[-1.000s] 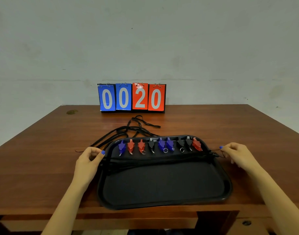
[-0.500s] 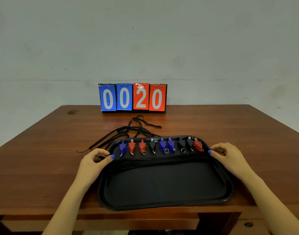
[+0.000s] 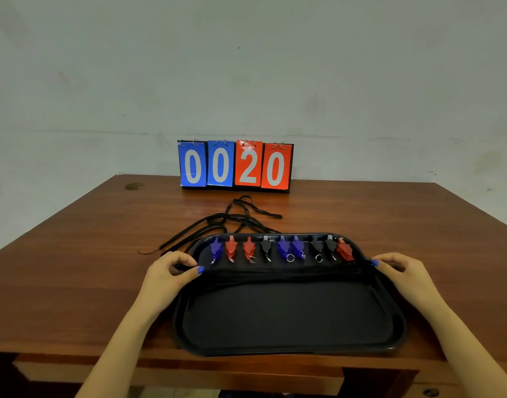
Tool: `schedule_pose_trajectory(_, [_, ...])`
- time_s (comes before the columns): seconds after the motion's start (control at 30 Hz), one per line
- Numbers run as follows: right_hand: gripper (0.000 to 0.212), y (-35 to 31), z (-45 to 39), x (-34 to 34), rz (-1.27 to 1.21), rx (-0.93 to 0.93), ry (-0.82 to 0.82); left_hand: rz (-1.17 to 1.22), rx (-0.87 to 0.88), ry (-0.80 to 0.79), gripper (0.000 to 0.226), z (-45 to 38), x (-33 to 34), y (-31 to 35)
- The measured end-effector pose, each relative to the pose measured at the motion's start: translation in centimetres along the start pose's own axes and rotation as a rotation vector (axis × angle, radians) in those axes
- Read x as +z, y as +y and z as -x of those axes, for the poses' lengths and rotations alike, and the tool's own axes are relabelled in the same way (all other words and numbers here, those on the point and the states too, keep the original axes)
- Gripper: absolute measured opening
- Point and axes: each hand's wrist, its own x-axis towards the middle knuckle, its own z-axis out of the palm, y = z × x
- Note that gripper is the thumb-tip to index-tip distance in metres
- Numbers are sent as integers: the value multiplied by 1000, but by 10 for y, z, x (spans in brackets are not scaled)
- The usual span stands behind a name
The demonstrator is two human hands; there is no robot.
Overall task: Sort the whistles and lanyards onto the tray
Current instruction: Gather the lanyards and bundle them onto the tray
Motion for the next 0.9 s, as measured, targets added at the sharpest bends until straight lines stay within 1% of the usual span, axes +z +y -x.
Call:
schedule_pose_trajectory(0.07, [15, -2, 1, 1, 15, -23, -1, 52, -4, 80, 2, 1, -1, 0])
schedule_pose_trajectory(0.13, [13, -6, 1, 0, 63, -30, 7, 118, -31, 256, 6, 0, -2, -1])
schedule_pose_trajectory(0.2, [17, -9, -1, 1, 243, -85, 61, 217, -58, 407, 14, -2, -10, -1])
schedule_pose_trajectory(0.23, [18, -14, -1, 1, 335, -123, 84, 222, -57, 441, 16, -5, -17, -3])
schedule_pose_trajectory(0.27, [18, -20, -1, 2, 388, -155, 90, 155, -49, 454, 17, -10, -27, -8])
schedule_pose_trajectory(0.37, [17, -49, -2, 11, 415, -233, 17, -240, -79, 385, 21, -28, -60, -31])
schedule_pose_trajectory(0.47, [20, -82, -3, 34, 400, -389, -107, -593, -198, 193, 33, -35, -71, -47])
schedule_pose_trajectory(0.53, [22, -102, -1, 55, 436, -499, -227, -735, -220, 106, 35, -34, -66, -52])
schedule_pose_trajectory(0.6, [22, -122, 6, 78, 525, -583, -349, -745, -209, 111, 27, -34, -64, -50])
schedule_pose_trajectory(0.67, [24, -140, 12, 98, 542, -659, -429, -717, -218, 143, 20, -36, -66, -49])
schedule_pose_trajectory(0.83, [26, -171, 23, 134, 509, -726, -518, -723, -191, 116, 11, -36, -64, -50])
schedule_pose_trajectory(0.9, [27, -181, 28, 148, 519, -761, -541, -671, -165, 129, 6, -36, -66, -51])
